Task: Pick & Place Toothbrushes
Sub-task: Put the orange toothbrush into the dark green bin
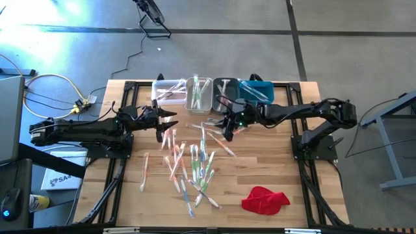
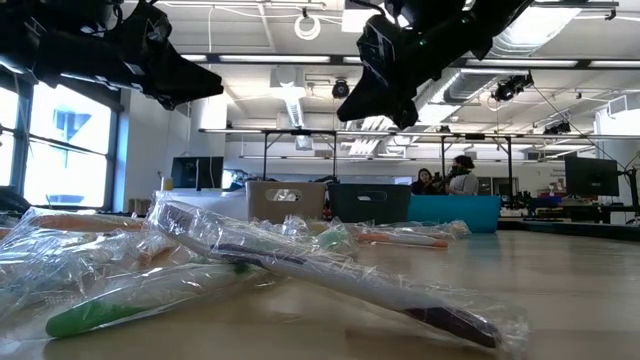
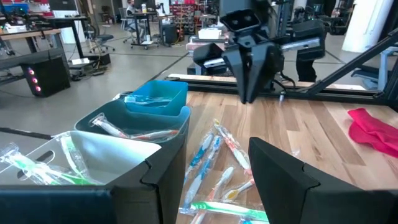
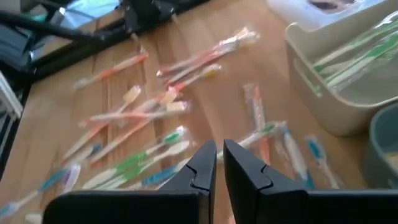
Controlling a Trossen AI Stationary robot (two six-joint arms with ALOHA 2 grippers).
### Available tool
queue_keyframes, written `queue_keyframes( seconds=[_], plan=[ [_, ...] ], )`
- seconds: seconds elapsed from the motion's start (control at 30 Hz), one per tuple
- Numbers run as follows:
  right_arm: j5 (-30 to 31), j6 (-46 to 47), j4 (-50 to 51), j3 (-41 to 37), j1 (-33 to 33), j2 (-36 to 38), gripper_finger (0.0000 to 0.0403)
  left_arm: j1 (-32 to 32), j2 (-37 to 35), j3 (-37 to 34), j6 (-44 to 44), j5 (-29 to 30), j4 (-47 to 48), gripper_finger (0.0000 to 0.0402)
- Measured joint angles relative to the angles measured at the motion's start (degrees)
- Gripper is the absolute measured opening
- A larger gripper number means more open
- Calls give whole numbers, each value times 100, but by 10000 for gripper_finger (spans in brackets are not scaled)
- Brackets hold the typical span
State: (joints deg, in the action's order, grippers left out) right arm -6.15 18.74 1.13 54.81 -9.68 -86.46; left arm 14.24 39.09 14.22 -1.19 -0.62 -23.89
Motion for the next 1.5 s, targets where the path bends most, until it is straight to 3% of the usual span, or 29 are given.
queue_keyframes(
  seconds=[0.37, 0.8, 0.97, 1.17, 1.5],
  plan=[
    [0, -109, 765, -2, 307, -2, 23, 0, 0, 0, 0, 0, 0, 171],
    [-11, -59, 546, -2, 330, -4, 23, 0, -2, 0, 0, 2, 1, 171],
    [-503, -112, 548, -2, 332, -4, 23, 0, -1, 0, 0, 2, 1, 171],
    [-170, -114, 549, -2, 373, -4, 23, 0, 0, 0, 0, 3, 1, 171],
    [-156, -401, 552, -2, 374, -5, 23, 0, -1, 0, 0, 4, 1, 171]
  ],
)
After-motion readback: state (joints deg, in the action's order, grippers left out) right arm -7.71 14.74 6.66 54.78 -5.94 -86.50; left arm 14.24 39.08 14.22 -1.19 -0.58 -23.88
